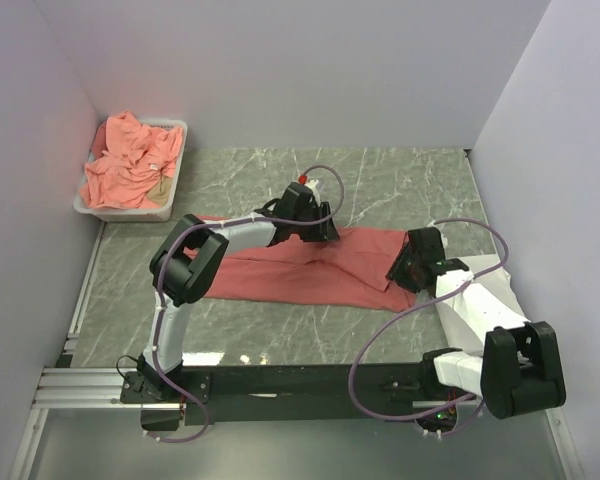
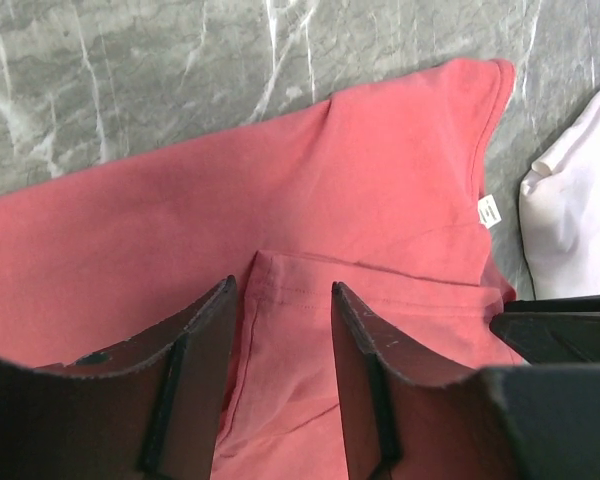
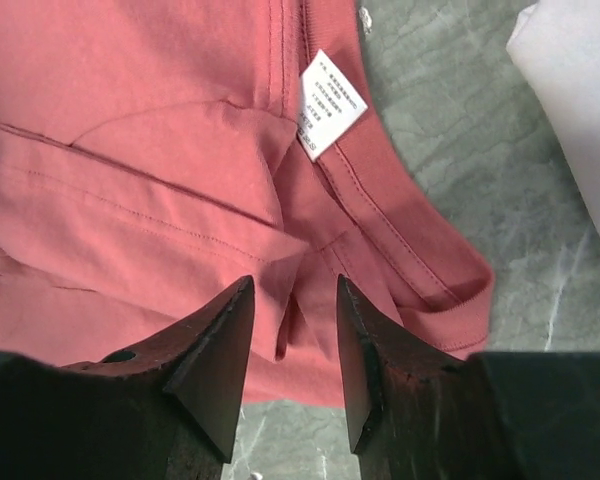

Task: Fold and stack the t-shirts
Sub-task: Fold the tshirt

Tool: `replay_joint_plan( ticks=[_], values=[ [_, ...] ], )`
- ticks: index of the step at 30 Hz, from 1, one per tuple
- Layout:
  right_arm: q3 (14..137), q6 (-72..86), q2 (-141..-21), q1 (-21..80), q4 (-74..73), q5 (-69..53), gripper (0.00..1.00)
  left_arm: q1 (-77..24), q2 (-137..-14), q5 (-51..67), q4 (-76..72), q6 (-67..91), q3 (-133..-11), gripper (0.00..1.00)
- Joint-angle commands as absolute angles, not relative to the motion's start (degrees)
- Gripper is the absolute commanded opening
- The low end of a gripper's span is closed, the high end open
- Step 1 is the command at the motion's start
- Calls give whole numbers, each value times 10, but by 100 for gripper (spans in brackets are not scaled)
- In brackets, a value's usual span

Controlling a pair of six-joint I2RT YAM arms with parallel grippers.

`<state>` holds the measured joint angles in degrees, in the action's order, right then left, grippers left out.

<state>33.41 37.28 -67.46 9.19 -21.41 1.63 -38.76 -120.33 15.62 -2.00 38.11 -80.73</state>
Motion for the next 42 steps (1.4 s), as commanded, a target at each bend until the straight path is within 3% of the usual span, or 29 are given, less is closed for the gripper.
replay_joint_plan(
  ticks=[1, 14, 25, 28, 34, 42],
  values=[
    [337, 377, -681, 84, -183, 12, 45, -393, -1218, 164, -20, 367, -837, 48],
    [338, 379, -700, 79, -163, 3, 38, -403, -1234, 149, -4, 363, -853, 41],
    [338, 380, -715, 80, -152, 3, 23, -404, -1208, 159, -24, 375, -836, 17],
    [339, 380, -716, 79, -153, 2, 15, -404, -1194, 162, -33, 380, -824, 11],
    [347, 375, -691, 79, -172, 11, 5, -404, -1151, 154, -61, 385, -788, 8],
    [370, 362, -628, 80, -214, 28, 3, -404, -1104, 142, -93, 391, -727, 5]
  ],
)
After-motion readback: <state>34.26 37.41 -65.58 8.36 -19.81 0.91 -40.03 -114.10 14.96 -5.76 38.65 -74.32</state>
